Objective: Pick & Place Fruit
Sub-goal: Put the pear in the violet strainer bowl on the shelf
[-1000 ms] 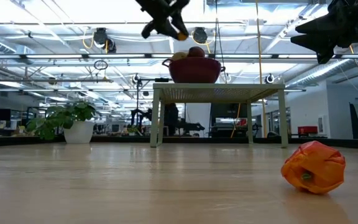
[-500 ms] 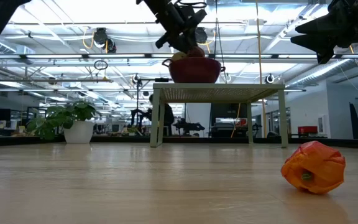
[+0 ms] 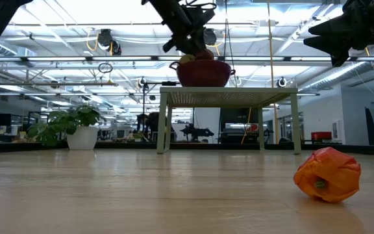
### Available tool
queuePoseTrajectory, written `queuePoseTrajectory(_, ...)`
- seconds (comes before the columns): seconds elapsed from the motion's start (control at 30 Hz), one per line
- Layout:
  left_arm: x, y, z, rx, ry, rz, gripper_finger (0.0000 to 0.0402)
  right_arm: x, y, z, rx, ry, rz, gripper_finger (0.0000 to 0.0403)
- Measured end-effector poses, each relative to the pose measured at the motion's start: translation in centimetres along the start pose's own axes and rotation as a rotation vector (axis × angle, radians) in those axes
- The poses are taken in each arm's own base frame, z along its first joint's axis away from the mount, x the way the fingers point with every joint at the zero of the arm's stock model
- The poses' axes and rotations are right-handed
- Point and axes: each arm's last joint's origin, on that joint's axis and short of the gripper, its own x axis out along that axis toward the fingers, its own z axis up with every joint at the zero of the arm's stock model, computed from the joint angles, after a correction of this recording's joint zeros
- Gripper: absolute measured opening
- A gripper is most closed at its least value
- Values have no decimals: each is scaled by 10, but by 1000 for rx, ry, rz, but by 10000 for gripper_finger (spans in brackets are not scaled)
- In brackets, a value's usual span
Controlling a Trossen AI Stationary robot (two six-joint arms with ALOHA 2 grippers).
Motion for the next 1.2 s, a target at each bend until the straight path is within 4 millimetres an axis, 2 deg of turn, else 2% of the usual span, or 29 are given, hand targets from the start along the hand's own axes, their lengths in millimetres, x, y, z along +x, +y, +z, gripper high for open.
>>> queuePoseTrajectory(0.2, 0, 0, 1, 2, -11, 3, 97, 0, 0, 0, 0, 0, 0, 151)
queuePoseTrajectory(0.53, 0, 0, 1, -2, -10, 3, 157, 0, 0, 0, 0, 0, 0, 151)
queuePoseTrajectory(0.83, -2, 1, 3, 13, -31, 43, 161, 0, 0, 0, 0, 0, 0, 151)
queuePoseTrajectory(1.0, -19, 4, 11, -4, -96, 35, 161, 0, 0, 0, 0, 0, 0, 151)
queuePoseTrajectory(1.2, -53, 2, 23, -99, -196, -2, 161, 0, 0, 0, 0, 1, 5, 151)
